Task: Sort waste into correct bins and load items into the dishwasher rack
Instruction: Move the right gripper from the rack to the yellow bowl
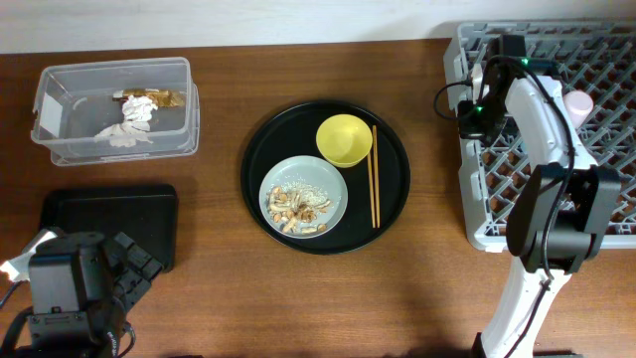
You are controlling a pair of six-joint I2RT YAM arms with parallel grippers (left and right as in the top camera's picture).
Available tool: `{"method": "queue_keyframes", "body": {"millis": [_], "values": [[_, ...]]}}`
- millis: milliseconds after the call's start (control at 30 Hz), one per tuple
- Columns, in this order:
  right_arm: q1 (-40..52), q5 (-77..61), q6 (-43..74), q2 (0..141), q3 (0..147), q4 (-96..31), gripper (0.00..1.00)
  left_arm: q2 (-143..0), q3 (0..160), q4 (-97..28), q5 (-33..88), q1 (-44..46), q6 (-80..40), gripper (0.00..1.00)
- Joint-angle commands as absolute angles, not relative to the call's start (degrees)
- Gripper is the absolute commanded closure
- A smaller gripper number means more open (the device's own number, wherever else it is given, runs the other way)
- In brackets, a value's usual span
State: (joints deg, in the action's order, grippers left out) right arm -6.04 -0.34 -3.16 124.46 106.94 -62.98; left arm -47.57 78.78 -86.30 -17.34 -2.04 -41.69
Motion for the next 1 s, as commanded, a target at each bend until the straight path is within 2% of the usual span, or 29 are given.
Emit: {"method": "queue_keyframes", "body": {"millis": [0, 267, 567, 833, 900, 967], "values": [[-5.63, -2.61, -1.93, 125.10, 106.30, -65.25, 0.96, -47.55, 78.87, -86.21, -17.34, -2.17, -42.41, 0.01], [-4.75, -7.07, -1.96, 123.35, 106.41, -65.80, 0.96, -47.55, 78.87, -86.21, -17.34, -2.17, -42.41, 0.01], [1.08, -6.85, -1.96, 122.69, 106.43, -66.15, 0.95, -47.55, 78.87, -86.21, -17.34, -2.17, -42.44, 0.01], [1.76, -3.86, -1.06, 122.54, 107.33, -66.92, 0.89, -47.55, 78.87, -86.21, -17.34, -2.17, -42.44, 0.01], [1.76, -3.88, -1.04, 122.50, 108.42, -67.88, 0.84, -47.55, 78.87, -86.21, -17.34, -2.17, -42.44, 0.01], [1.76, -3.84, -0.36, 122.50, 111.04, -69.76, 0.70, -47.55, 78.87, -86.21, -17.34, -2.17, -42.41, 0.01]]}}
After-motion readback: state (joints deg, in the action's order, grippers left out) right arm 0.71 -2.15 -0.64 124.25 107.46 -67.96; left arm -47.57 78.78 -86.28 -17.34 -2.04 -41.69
